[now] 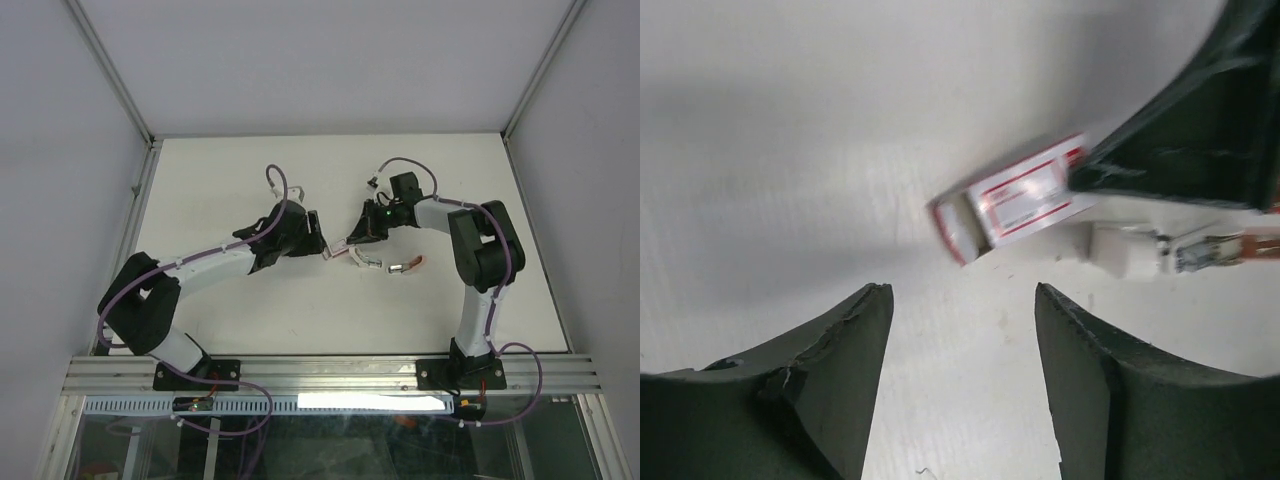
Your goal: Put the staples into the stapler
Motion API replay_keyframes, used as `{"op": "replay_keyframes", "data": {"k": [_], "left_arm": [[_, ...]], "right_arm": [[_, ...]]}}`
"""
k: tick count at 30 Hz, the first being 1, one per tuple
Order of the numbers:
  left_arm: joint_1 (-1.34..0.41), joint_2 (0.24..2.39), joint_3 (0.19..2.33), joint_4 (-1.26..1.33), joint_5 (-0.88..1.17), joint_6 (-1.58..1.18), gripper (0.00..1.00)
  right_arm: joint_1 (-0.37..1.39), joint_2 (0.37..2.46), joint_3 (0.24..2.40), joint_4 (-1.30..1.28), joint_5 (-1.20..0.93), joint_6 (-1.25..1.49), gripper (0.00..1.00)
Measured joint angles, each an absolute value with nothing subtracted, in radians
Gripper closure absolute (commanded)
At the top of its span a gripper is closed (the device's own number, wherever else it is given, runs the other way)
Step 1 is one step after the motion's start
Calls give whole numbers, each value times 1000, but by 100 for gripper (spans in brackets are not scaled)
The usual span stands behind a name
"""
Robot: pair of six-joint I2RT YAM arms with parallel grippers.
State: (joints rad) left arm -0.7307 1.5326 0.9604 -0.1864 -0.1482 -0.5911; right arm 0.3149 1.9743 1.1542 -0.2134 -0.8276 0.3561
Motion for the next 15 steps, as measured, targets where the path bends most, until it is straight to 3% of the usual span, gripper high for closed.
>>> {"op": "replay_keyframes", "data": {"k": [10,15], "left_arm": [[-725,1615,823,-66,-88,-839,52],[-725,1652,823,-8,-77,-876,64]], "right_arm": [[302,1927,1098,-116,-747,434,100],[302,1927,1093,-97,-744,445,100]]}}
